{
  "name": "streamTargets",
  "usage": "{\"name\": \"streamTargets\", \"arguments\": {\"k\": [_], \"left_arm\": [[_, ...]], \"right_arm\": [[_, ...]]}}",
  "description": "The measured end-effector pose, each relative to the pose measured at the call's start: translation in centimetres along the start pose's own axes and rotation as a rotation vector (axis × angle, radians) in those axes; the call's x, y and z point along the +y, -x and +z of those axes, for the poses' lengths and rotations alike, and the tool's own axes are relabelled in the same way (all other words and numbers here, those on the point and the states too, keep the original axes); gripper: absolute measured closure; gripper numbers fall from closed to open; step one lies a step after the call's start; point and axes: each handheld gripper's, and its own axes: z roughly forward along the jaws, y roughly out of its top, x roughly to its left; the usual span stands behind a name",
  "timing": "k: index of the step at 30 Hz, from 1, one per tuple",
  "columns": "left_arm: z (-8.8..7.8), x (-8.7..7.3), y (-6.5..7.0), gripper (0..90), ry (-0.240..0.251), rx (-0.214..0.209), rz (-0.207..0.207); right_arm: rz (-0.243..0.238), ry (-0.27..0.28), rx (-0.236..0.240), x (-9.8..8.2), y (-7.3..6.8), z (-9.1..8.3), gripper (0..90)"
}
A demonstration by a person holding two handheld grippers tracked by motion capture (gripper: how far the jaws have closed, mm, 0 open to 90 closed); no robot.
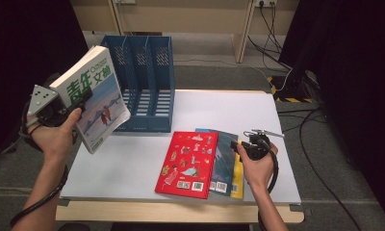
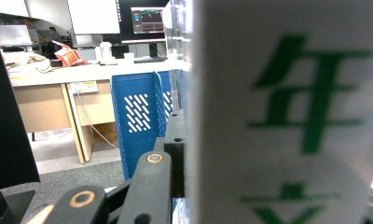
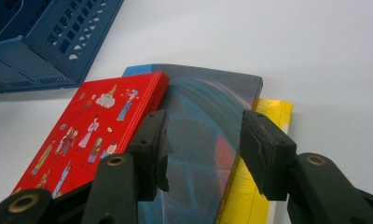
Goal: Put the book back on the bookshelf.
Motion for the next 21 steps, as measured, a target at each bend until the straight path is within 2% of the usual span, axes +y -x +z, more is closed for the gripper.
{"name": "streamTargets", "arguments": {"k": [21], "left_arm": [[3.0,0.9,-1.2,73.7,0.022,0.045,-0.003]], "right_arm": [[0.011,-0.002,-0.005,-0.4,0.4,0.3,52.0]]}}
